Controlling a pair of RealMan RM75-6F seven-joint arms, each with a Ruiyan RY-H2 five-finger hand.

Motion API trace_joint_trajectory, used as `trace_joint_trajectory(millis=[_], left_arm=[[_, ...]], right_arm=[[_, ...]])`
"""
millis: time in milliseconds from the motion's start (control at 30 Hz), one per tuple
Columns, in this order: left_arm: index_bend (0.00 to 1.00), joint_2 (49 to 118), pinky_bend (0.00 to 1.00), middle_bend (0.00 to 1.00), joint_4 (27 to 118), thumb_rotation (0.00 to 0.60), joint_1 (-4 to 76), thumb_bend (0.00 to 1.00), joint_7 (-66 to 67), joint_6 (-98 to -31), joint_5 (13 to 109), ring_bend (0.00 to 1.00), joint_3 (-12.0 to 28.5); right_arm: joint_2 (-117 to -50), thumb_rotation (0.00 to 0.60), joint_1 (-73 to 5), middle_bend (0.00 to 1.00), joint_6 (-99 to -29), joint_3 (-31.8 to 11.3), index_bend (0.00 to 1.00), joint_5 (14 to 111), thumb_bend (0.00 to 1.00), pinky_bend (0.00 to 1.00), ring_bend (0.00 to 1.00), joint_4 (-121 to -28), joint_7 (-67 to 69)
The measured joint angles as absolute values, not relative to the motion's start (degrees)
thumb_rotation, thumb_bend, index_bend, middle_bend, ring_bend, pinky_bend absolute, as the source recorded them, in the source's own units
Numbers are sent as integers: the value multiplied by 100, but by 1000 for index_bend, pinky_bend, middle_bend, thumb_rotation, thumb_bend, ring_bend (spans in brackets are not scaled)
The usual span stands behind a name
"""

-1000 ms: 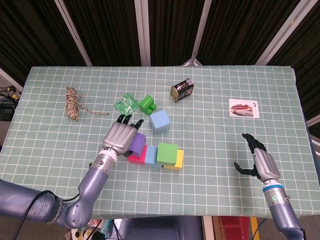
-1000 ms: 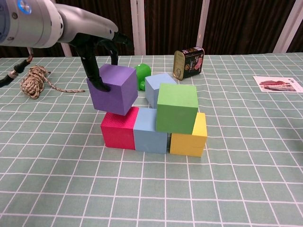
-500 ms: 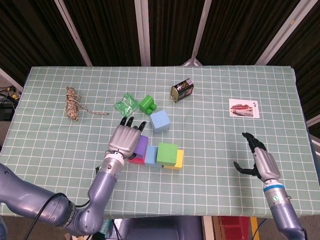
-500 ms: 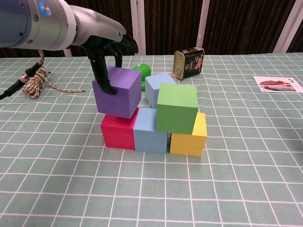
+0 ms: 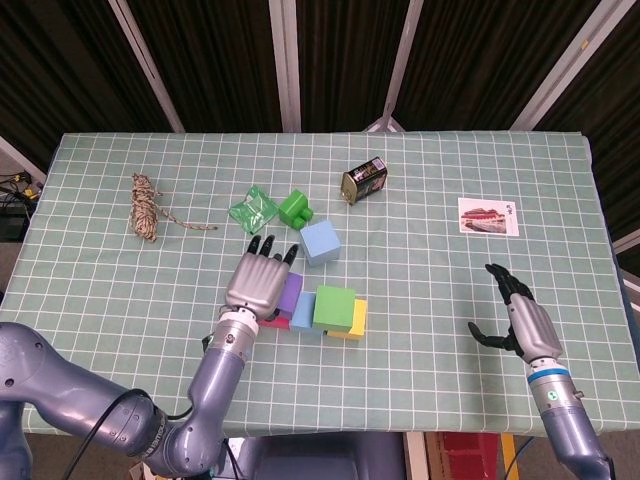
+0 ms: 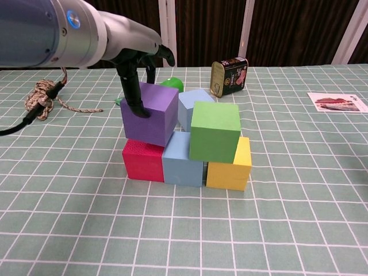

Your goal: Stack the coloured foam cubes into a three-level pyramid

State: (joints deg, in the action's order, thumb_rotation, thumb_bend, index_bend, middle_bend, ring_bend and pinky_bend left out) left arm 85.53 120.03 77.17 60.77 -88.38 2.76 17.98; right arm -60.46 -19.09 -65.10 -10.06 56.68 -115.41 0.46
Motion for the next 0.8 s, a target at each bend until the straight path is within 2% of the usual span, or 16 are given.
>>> trace_joint_trajectory(millis=[800], left_arm=[[1, 9079, 11, 389, 11873, 600, 7494, 355, 6128, -9288, 660, 0, 1779]], right_arm=[[-6039, 600, -1907, 0, -6502, -999, 0, 5675, 346, 0, 0, -11548, 74]])
